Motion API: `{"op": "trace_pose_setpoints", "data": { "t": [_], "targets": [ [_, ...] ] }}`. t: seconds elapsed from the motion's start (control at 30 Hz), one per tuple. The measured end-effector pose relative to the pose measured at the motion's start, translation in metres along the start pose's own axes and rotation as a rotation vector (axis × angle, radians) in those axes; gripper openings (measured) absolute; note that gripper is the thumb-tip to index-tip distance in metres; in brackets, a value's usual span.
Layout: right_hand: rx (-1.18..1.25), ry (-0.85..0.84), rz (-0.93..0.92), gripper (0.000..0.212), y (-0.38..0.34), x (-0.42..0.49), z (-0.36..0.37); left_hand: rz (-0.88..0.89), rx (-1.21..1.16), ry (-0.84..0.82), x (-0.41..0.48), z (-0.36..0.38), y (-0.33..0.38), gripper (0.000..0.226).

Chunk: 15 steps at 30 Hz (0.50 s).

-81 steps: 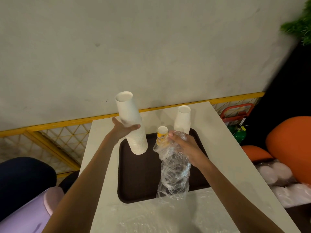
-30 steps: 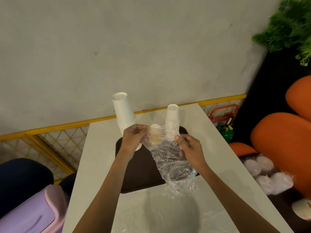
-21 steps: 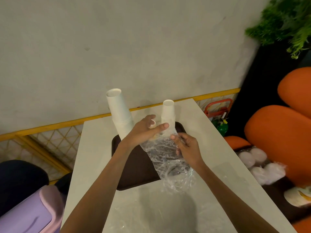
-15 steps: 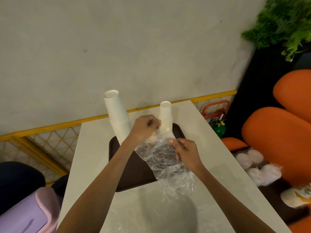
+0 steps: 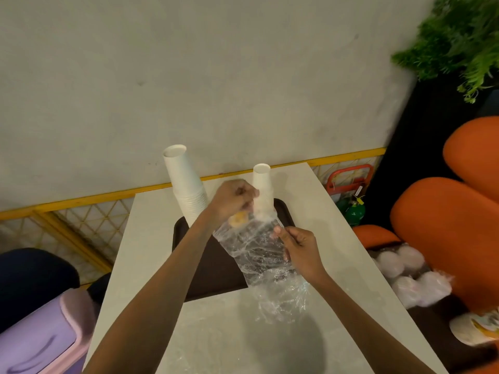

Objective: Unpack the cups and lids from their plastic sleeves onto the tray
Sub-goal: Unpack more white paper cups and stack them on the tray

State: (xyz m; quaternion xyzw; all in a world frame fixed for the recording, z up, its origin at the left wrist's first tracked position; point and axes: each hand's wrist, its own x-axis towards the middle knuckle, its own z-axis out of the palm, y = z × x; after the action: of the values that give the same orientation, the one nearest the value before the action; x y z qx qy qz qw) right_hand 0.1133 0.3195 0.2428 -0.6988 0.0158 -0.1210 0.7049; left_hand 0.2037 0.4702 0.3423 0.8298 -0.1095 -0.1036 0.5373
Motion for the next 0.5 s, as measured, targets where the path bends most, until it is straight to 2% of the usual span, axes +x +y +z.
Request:
{"op": "trace_pose_setpoints", "data": {
  "t": [0.07, 0.2, 0.3, 0.43, 0.5],
  "targets": [
    [-0.024, -0.009, 0.007, 0.027, 0.002, -0.001, -0.005, 0.035, -0.014, 0.143, 0.006, -0.006, 0.007, 0.016],
    [-0.026, -0.046, 0.028, 0.036, 0.004, -0.004, -0.013, 0.107, 0.140, 0.293, 0.013, -0.005, 0.010, 0.011],
    [0.059, -0.090, 0.110, 0.030, 0.002, -0.001, -0.019, 0.119, 0.122, 0.266, 0.010, 0.008, 0.008, 0.019],
    [0.066, -0.231, 0.106, 0.042, -0.007, 0.009, -0.015, 0.095, 0.151, 0.225, 0.004, 0.029, 0.008, 0.026],
    [0.066, -0.233, 0.102, 0.029, -0.010, 0.012, -0.012, 0.096, 0.057, 0.254, 0.002, 0.031, 0.012, 0.019]
  ]
}}
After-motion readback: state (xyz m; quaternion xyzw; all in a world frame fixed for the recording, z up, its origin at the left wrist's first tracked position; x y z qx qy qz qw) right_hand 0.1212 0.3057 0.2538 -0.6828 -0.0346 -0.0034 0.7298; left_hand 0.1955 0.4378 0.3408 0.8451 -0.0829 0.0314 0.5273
